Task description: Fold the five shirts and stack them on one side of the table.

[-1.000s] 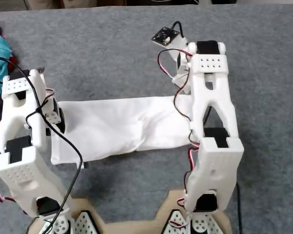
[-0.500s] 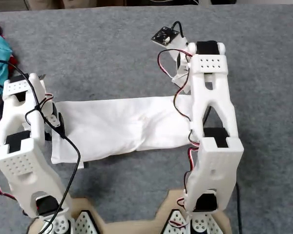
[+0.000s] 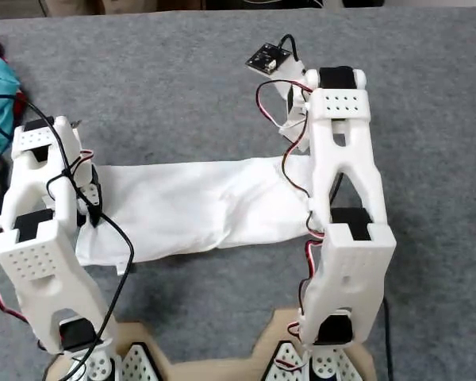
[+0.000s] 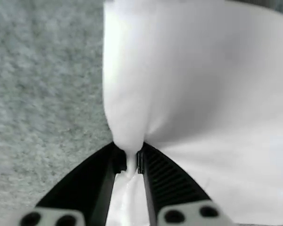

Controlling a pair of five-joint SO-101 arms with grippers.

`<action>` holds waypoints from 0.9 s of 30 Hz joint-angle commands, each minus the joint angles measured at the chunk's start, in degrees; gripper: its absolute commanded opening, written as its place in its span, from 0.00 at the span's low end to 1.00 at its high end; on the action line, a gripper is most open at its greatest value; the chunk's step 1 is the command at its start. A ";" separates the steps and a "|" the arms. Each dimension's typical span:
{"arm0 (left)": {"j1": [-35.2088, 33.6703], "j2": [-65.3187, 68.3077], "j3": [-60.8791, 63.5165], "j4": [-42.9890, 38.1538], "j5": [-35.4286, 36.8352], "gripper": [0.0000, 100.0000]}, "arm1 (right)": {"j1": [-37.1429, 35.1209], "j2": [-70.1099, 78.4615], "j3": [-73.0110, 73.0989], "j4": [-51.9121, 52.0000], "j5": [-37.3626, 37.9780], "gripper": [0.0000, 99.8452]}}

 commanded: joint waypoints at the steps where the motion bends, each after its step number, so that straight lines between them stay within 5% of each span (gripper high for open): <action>1: -0.62 -0.48 -3.16 1.76 0.79 0.02 | 0.75 -4.26 -0.13 -0.97 -0.53 0.03; 9: -4.57 -0.48 -21.80 14.24 0.44 0.02 | 1.01 -4.53 -0.31 -0.97 -0.53 0.03; 16: -5.89 -0.57 -30.68 14.59 0.44 0.02 | 3.82 -4.35 -2.15 -1.05 -0.53 0.03; 27: 12.04 -0.48 -31.12 14.51 0.70 0.02 | 15.34 -1.36 1.27 -18.90 -0.97 0.03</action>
